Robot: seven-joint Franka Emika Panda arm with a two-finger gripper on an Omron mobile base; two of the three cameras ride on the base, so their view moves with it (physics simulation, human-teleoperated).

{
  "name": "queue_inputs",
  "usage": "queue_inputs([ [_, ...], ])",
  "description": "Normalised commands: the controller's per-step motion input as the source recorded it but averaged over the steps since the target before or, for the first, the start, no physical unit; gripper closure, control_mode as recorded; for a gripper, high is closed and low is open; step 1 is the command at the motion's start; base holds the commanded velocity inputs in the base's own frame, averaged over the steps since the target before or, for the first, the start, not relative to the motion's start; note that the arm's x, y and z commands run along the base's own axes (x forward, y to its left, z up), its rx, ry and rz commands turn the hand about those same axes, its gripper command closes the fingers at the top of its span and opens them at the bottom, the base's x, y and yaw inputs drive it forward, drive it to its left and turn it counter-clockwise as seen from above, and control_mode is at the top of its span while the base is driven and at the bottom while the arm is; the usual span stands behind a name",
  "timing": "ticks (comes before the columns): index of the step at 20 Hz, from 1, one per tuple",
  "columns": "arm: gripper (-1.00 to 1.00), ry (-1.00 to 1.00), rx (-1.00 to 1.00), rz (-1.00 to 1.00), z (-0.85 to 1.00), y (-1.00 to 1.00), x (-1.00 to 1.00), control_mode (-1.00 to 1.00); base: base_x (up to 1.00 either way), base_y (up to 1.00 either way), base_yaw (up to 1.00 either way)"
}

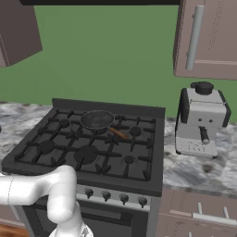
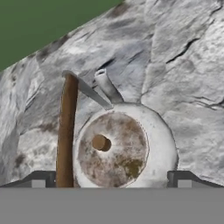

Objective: Pick the kettle from the counter and place it on a stove burner. Then turn the burner on.

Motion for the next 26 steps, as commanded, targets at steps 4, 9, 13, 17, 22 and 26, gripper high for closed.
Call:
queue_inputs([
  [4,-1.00,0.00,0.07,0.00,0.00,0.08,0.33,-1.00,0.00,0.00,0.00],
  [9,-1.00,0.01,0.03,0.00,-0.03,0.16,0.26,-1.00,0.00,0.00,0.00],
  [13,1.00,0.07,0.00,0.00,-0.12,0.18,0.23,-1.00,0.00,0.00,0.00],
  [17,1.00,0.00,0.00,0.00,0.00,0.00,0.00,-1.00,0.00,0.00,0.00],
  [22,1.00,-0.01,0.00,0.00,0.00,0.00,-0.03,-1.00,0.00,0.00,0.00],
  [26,1.00,-0.10,0.00,0.00,0.00,-0.01,-0.34,-1.00,0.00,0.00,0.00],
])
